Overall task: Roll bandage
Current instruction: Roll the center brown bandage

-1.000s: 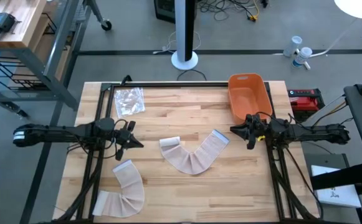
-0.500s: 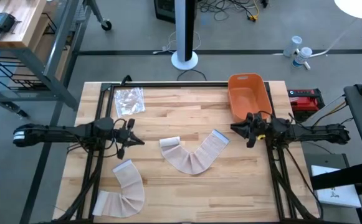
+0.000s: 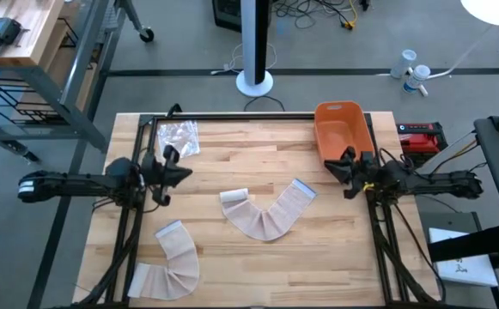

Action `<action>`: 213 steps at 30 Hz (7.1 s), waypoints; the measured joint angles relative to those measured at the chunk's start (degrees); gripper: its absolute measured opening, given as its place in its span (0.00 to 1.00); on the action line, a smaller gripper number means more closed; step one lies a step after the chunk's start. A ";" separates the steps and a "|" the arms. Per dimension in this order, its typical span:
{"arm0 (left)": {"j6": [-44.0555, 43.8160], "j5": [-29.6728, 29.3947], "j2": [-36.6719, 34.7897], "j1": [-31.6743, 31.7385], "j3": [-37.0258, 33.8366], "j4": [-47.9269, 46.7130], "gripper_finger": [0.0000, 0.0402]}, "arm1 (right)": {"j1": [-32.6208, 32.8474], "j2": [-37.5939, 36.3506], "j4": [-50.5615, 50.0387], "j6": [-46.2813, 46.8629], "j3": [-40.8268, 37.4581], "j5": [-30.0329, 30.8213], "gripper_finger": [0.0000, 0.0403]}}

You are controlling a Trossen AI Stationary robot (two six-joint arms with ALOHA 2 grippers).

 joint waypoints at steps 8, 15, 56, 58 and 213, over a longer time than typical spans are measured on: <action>-2.25 -7.45 7.38 0.00 -0.02 -2.94 0.11 | 0.15 18.17 14.24 -2.19 -0.01 0.49 0.33; -2.82 -7.63 18.03 -0.05 -0.02 -3.23 0.38 | 0.17 35.09 29.52 -0.94 -0.01 0.49 0.52; 3.06 -12.50 69.80 -10.03 18.44 -3.12 0.65 | -0.37 73.18 21.67 -10.94 24.12 0.46 0.61; 3.21 -12.50 70.54 -10.03 18.77 -3.20 0.64 | -0.37 73.15 21.71 -10.94 24.12 0.47 0.60; 52.35 -3.25 46.20 8.51 64.04 -58.13 0.27 | -15.40 67.64 10.77 -47.67 50.69 -32.95 0.64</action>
